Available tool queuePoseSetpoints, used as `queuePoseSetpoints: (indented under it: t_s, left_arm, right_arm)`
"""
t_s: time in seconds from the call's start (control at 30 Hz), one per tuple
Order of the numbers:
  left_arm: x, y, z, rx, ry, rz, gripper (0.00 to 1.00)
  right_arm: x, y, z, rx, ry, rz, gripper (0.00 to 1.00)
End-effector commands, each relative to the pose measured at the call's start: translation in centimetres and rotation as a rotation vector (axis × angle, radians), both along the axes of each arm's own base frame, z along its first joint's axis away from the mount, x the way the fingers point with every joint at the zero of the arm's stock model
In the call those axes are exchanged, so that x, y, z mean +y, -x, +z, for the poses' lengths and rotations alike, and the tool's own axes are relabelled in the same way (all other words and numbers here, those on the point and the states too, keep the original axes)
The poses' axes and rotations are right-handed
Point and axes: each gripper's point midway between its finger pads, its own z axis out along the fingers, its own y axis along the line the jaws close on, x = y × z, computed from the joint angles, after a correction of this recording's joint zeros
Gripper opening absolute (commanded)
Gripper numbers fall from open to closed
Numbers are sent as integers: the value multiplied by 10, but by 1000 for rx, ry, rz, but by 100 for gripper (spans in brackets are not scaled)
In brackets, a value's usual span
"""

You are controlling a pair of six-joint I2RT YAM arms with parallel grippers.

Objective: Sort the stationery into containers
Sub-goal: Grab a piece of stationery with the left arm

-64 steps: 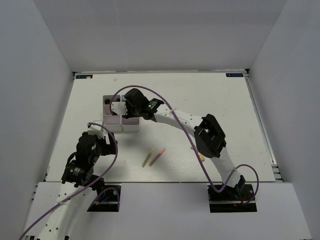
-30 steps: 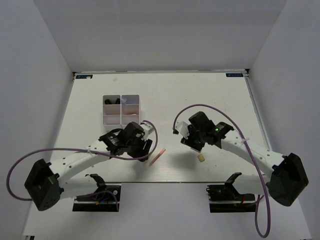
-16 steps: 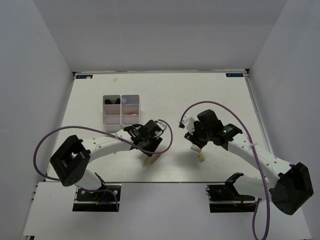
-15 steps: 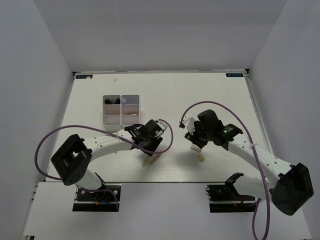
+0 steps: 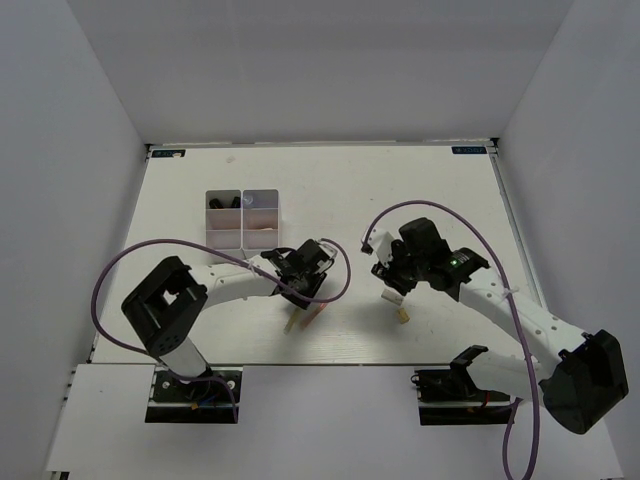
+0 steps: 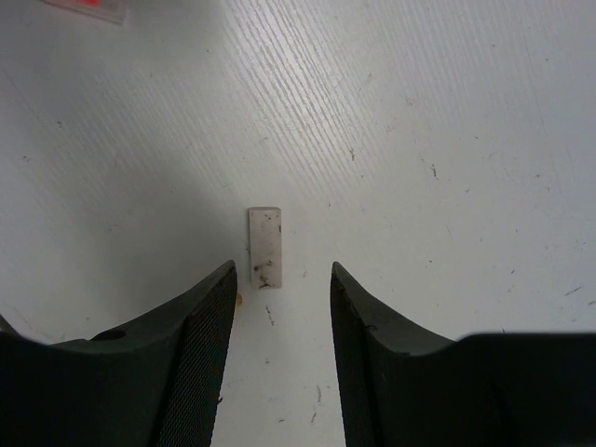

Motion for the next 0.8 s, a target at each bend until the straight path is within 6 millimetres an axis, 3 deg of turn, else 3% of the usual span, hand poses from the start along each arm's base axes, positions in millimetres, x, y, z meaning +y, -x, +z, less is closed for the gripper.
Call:
queuePoseSetpoints:
  t_s: [0.0,0.07,0.13,0.3,0.33,0.4,0.43,0.47,0.53,0.57,0.63,0.67,0.7,0.77]
  left_arm:
    - [-12,-9,6,-10,44,26,46]
    - [-9,-7,2,-6,31,30,40]
    - [-6,-6,-2,0,12,44,23]
    - [3,0,-6,21,-30,62,13]
    - [4,0,-4,17,-30,62,8]
    - [4,-1,5,-2,-19,66,2]
    - [3,-4,12,-15,-6,68,0]
    - [2,-9,32,-52,43,84,0]
    - [4,-14,46,-82,85,96,0]
    - [5,-22,73,-142,158,113,0]
    - [15,-34,92,-190,199,146,0]
    - [18,-39,118,-262,253,140,0]
    - [34,-50,124,-297,252,187,0]
    - [46,-66,162,-436,323,209,0]
  right_arm:
    - [3,-3,8,-27,-50,-13,48]
    - [2,-3,6,-24,-47,-16,48]
    - [2,-5,7,-30,-54,-19,48]
    - [1,-4,8,-28,-54,-19,48]
    - [1,-3,7,-26,-54,-19,56]
    - [0,-3,6,-21,-50,-22,91]
    - [0,-4,6,-27,-52,-25,91]
    - [0,-4,4,-27,-48,-23,91]
    - [0,-4,1,-17,-41,-18,89]
    - [0,-2,-1,-5,-38,-9,76]
    - [0,1,-3,19,-29,-2,53]
    - [1,1,-4,25,-28,1,30]
    - [1,2,-5,28,-27,4,20]
    - [2,3,-7,34,-29,8,15]
